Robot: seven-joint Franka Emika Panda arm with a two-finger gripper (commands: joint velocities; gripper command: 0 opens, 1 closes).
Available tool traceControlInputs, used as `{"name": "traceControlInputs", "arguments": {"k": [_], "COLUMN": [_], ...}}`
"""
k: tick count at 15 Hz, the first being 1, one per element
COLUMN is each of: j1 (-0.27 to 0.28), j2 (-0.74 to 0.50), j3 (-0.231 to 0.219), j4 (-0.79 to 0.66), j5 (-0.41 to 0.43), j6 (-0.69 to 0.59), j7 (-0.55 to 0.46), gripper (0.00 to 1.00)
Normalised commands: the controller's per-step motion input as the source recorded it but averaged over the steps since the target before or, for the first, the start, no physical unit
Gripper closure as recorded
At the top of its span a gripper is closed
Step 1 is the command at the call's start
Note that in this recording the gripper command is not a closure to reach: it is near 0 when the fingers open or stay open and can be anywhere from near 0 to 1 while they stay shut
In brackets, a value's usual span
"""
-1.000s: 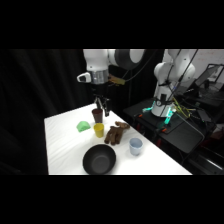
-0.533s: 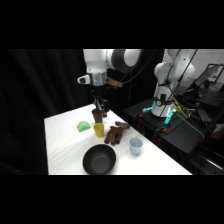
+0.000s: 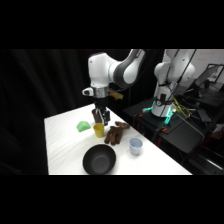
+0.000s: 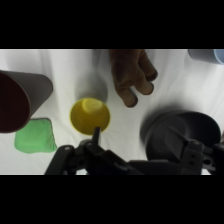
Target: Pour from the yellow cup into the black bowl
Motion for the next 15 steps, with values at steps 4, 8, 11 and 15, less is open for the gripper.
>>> {"name": "traceControlInputs", "arguments": {"k": [4, 8, 11, 15], "j1": [0.012, 0.069, 0.162, 0.210], "j2": [0.22, 0.28, 0.26, 0.19], "j3": [0.003, -0.068, -0.169, -0.217], "j4": [0.05, 0.15, 0.13, 0.12], "j5": [-0.060, -0.169, -0.248, -0.231], "j6": [0.31, 0.27, 0.29, 0.20], "j7": [0.11, 0.24, 0.30, 0.28], "gripper": [0.00, 0.00, 0.00, 0.00]}}
